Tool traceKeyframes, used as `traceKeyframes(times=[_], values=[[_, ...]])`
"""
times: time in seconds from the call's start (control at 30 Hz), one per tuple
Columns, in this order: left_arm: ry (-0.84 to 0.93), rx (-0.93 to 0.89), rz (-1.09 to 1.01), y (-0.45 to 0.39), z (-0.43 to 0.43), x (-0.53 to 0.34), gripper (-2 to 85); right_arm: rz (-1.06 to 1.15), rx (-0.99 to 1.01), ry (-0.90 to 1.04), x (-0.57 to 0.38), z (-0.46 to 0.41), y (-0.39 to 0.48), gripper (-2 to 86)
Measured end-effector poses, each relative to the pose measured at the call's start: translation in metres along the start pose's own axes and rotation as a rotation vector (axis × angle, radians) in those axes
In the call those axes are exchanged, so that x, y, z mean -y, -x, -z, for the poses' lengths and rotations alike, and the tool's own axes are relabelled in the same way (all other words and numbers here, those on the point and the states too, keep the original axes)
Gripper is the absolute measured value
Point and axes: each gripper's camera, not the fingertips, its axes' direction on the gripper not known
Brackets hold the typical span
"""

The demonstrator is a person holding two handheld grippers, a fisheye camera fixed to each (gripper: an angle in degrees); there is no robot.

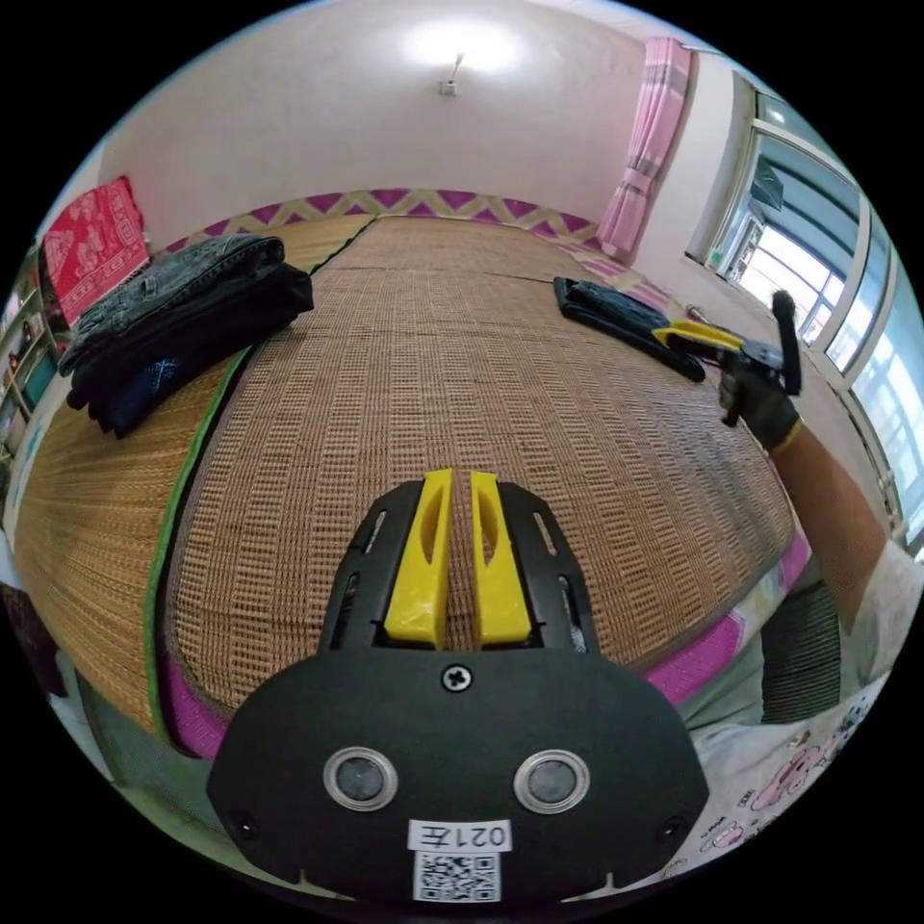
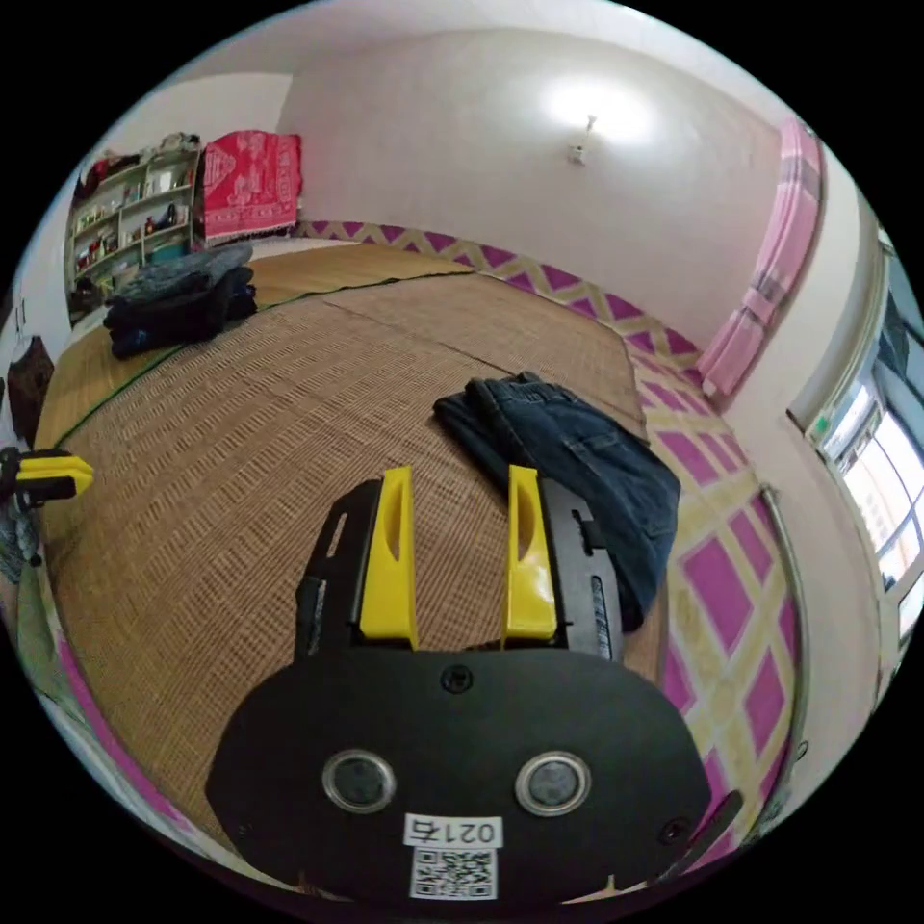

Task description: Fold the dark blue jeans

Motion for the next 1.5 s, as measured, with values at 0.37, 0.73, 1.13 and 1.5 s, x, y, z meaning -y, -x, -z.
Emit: traceKeyframes(times=[0.37,0.73,1.13,1.5], values=[[0.062,-0.008,-0.084,0.0,0.0,-0.009,-0.4,0.269,-0.041,0.237,0.084,-0.122,-0.013,13.9],[0.12,-0.034,-0.065,0.009,-0.026,-0.017,-0.9,0.064,0.115,0.144,0.09,-0.058,-0.063,5.3],[0.106,-0.004,-0.08,-0.002,-0.03,-0.022,-0.9,0.359,0.406,0.202,0.013,0.06,0.139,6.0],[-0.012,-0.21,0.013,0.0,0.006,-0.055,-1.0,0.159,0.361,0.127,-0.004,0.078,0.12,13.5]])
